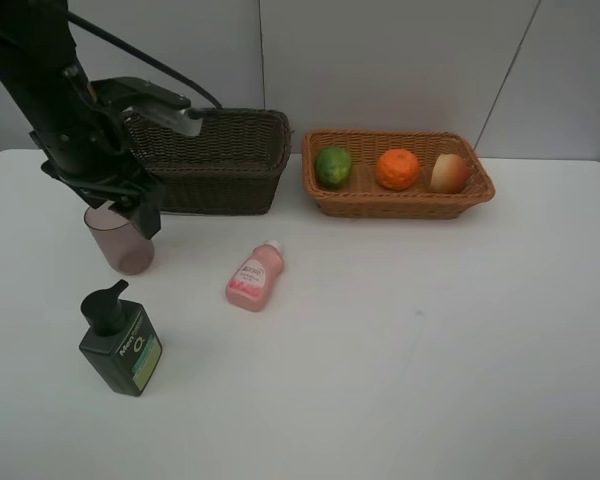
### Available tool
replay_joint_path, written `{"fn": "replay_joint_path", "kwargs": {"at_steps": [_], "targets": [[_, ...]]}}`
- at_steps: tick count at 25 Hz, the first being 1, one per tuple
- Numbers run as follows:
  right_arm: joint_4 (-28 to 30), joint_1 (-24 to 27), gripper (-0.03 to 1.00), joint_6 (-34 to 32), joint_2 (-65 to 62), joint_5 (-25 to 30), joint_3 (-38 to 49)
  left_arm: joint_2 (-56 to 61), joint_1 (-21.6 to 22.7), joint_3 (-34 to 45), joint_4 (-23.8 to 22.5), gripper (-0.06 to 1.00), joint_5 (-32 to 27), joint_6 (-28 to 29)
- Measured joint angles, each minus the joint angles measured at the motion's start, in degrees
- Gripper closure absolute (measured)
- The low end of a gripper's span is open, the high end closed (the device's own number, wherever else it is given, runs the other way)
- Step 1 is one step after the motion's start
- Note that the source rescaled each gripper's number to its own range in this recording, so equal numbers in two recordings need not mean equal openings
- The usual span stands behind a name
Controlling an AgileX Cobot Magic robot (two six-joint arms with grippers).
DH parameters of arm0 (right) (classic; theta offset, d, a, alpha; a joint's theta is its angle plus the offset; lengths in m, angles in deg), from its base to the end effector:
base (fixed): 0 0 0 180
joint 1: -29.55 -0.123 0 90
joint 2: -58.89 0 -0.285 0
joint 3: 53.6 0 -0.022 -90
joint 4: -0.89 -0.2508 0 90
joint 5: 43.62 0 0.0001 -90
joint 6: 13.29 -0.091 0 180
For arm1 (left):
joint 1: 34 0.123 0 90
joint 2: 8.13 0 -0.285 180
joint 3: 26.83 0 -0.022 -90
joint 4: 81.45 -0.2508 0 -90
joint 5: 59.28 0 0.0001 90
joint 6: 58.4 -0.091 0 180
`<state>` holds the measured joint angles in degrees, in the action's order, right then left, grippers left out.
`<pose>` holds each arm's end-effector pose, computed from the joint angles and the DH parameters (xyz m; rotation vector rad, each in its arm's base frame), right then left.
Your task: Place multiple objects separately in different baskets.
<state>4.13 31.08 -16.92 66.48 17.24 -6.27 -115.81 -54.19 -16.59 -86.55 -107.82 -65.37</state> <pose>-0.0082 -0.0043 0.2832 0.0944 2.0175 -0.0441 0.3210 -0.1116 0.2083 0.7521 2.7985 0.0665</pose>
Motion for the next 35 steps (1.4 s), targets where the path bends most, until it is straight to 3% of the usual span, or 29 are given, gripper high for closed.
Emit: {"fn": "replay_joint_path", "kwargs": {"at_steps": [26,28,30,35], "targets": [[0.0,0.0,0.13,0.0,0.0,0.0,0.0,-12.0,1.3,0.0,-1.0,-0.03,10.8,3.4],[0.0,0.0,0.13,0.0,0.0,0.0,0.0,-12.2,1.3,0.0,-1.0,0.07,10.9,3.4],[0.0,0.0,0.13,0.0,0.0,0.0,0.0,-12.8,1.3,0.0,-1.0,0.27,10.9,3.4],[0.0,0.0,0.13,0.0,0.0,0.0,0.0,-14.2,1.3,0.0,-1.3,0.92,10.9,3.5]]}}
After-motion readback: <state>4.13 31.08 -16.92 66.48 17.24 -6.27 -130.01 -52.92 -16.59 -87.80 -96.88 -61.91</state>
